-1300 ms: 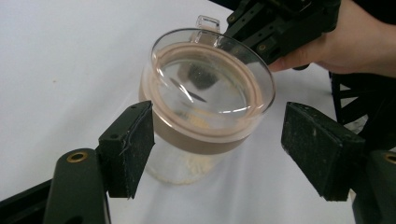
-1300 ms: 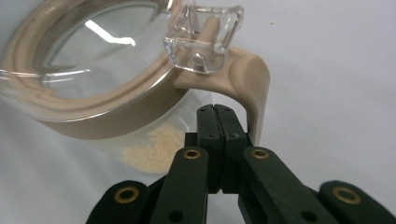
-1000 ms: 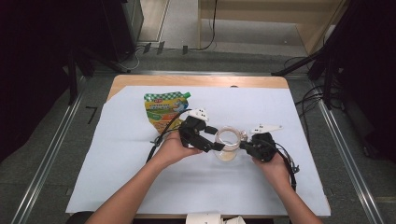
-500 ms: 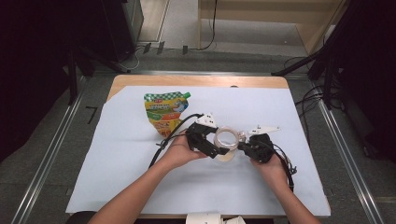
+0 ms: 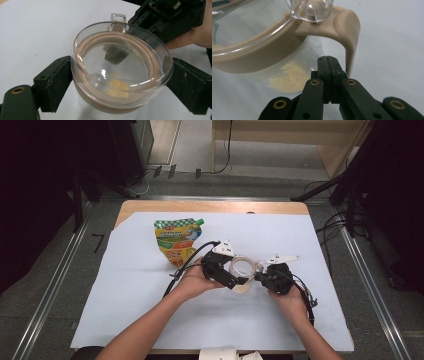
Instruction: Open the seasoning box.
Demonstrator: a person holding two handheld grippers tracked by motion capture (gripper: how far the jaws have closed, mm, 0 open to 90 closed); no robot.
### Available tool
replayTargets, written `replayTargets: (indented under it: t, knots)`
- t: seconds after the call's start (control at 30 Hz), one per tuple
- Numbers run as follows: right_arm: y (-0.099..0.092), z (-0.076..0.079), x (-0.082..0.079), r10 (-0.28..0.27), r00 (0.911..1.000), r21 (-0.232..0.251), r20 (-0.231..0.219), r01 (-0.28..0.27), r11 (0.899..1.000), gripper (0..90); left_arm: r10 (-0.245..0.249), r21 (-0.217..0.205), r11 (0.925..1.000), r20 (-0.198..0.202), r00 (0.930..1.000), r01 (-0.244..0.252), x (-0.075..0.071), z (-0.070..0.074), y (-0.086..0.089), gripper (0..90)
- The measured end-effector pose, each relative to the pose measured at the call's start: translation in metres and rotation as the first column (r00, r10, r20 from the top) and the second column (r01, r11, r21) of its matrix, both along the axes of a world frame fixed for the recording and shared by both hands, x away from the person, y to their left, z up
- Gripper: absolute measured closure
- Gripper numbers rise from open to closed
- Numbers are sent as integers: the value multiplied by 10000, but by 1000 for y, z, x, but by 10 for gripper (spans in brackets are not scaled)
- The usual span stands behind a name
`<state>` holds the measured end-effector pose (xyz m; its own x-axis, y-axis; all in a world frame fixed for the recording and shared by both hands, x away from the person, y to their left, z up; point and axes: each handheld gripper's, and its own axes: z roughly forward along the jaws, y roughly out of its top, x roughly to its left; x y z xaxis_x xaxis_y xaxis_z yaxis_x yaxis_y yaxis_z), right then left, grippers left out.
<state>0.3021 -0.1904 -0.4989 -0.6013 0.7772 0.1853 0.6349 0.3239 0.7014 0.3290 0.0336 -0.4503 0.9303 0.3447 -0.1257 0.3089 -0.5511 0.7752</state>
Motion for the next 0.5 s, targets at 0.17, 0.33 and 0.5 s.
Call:
replayTargets:
  t: [0.17, 0.33, 0.5]
  knots:
    - [0, 0, 0, -19, 10000, 27, -14, 19, 10000, 900, -7, 7, 10000, 120, 9999, 7, 1, 3, -1, 116]
    - [0, 0, 0, 59, 10000, 28, 28, -59, 10000, 900, -43, -112, 9999, 103, 9999, 44, 2, 10, 0, 117]
    - [0, 1, -1, 92, 10000, 70, -15, -92, 9999, 900, -121, -510, 9986, 118, 9999, 127, 2, 17, -2, 127]
